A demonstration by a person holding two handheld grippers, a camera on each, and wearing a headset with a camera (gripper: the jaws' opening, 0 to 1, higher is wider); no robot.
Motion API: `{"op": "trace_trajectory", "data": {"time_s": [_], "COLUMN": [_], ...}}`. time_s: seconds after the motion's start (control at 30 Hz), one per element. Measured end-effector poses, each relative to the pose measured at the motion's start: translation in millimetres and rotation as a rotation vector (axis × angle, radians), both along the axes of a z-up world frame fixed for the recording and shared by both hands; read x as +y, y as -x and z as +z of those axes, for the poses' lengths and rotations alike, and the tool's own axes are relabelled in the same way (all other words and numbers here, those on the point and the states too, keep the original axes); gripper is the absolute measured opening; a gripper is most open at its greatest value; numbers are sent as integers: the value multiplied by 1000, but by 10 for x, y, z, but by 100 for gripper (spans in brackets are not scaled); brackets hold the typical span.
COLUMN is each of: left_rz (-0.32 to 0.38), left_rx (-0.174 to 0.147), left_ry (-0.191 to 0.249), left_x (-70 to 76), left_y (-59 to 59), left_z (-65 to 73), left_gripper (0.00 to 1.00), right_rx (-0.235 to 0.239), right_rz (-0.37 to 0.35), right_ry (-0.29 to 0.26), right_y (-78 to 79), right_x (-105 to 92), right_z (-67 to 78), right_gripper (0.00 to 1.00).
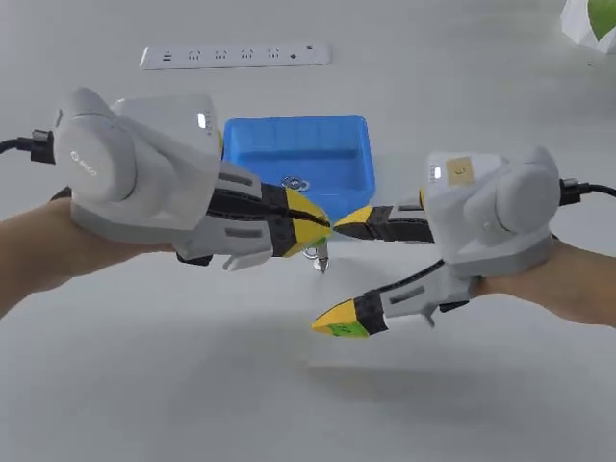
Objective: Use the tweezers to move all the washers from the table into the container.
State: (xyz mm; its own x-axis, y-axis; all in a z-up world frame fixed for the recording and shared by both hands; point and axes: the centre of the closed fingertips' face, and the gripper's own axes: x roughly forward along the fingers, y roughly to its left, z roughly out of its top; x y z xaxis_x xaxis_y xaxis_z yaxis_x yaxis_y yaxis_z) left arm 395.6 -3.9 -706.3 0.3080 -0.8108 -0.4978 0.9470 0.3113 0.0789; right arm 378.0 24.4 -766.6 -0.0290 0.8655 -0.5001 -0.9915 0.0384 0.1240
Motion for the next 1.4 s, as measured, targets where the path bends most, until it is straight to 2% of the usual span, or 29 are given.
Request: {"op": "trace_trajectory", "data": {"time_s": [0.03,0.3,0.53,0.7,0.77,0.93,1.03,1.13,1.2,1.27,1.4], "left_rz": [-2,-25,-45,-69,-65,-66,-53,-53,-32,-27,-15], "left_rx": [1,11,16,16,14,8,-30,-14,16,16,30], "left_ry": [-3,-29,-39,-58,-62,-70,-111,-107,-91,-95,-101], "left_x": [0,-10,-18,-25,-20,-28,-19,-18,-14,-5,14], "left_y": [-5,-42,-19,16,5,-14,-70,-51,-40,-44,-19], "left_z": [-3,-24,-41,-55,-58,-71,-85,-92,-96,-99,-104], "left_gripper": [5,5,6,6,6,6,7,7,7,8,16], "right_rx": [11,2,-34,-19,-12,-45,-103,-100,-106,-110,-107], "right_rz": [13,57,81,82,89,114,114,105,107,108,99], "right_ry": [7,58,85,80,84,85,74,65,66,65,57], "right_y": [10,-55,-116,-170,-156,-158,-174,-171,-152,-146,-150], "right_x": [9,61,84,93,94,90,94,92,94,97,105], "right_z": [-16,-97,-114,-86,-92,-94,-97,-93,-92,-93,-99], "right_gripper": [60,35,22,14,13,12,10,10,10,10,9]}}
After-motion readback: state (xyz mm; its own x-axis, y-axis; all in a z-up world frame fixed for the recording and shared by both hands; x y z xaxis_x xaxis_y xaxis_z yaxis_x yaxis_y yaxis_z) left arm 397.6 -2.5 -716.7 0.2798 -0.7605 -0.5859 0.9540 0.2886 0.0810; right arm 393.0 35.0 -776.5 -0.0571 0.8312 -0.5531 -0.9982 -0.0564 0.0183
